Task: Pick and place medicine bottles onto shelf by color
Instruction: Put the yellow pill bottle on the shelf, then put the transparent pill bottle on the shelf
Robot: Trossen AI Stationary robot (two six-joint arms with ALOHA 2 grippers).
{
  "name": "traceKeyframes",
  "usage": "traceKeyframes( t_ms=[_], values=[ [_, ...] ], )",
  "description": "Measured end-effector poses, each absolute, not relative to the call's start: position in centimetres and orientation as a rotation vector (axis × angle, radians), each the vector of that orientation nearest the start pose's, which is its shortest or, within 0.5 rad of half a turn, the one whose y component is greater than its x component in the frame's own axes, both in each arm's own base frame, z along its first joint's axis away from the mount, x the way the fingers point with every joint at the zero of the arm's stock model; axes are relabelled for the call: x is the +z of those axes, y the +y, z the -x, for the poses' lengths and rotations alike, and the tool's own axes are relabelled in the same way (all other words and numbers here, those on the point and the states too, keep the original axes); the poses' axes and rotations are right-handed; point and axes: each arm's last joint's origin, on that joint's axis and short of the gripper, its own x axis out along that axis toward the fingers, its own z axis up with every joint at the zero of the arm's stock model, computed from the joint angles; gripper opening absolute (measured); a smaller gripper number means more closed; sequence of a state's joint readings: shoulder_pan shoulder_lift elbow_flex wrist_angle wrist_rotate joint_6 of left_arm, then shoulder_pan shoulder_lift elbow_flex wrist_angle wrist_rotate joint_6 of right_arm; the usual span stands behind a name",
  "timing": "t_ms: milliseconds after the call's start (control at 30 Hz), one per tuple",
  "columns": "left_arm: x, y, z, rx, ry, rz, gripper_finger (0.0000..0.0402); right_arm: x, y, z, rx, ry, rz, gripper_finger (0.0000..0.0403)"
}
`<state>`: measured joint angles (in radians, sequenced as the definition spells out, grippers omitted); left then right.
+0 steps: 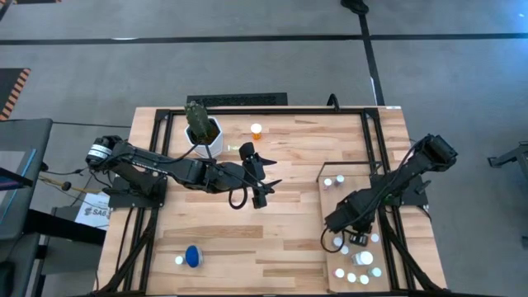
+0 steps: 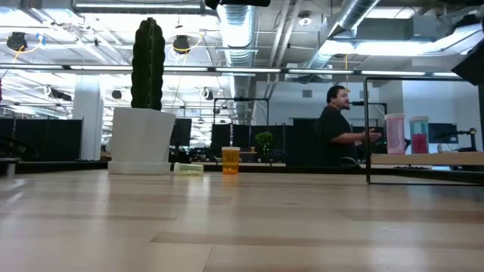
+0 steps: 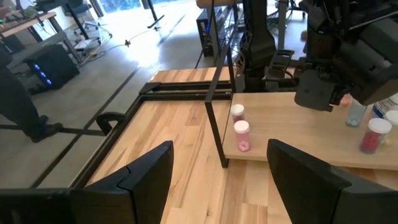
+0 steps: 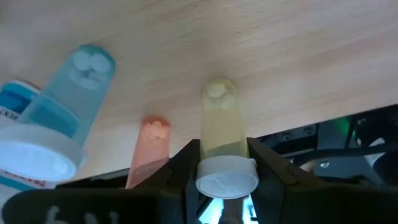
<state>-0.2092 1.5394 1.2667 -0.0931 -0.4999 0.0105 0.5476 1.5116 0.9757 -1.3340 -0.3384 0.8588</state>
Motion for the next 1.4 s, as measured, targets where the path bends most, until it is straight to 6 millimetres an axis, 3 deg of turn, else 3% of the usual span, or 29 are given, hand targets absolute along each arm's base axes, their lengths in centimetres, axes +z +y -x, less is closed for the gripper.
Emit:
traceKeyframes(
  t_ms=[233,467,967,1133,1400],
  values=[
    [32.6,-5.9,-34.6,0.287,0.344,-0.137,0.0249,20.2,12.3,-18.0,-0.122,1.996,-0.258,0.013],
    [32.6,-5.9,-34.6,0.289,0.344,-0.137,0.0249,20.2,12.2,-18.0,-0.117,1.985,-0.236,0.0137],
    [32.6,-5.9,-34.6,0.291,0.342,-0.13,0.0249,20.4,11.8,-17.4,-0.168,2.05,-0.206,0.0241],
    [32.7,-5.9,-34.6,0.293,0.335,-0.12,0.0249,21.7,11.2,-16.4,-0.19,2.109,-0.165,0.0244],
    [32.7,-5.9,-34.6,0.299,0.329,-0.119,0.0249,26.1,11.2,-16.3,-0.048,1.952,-0.253,0.0244]
  ],
)
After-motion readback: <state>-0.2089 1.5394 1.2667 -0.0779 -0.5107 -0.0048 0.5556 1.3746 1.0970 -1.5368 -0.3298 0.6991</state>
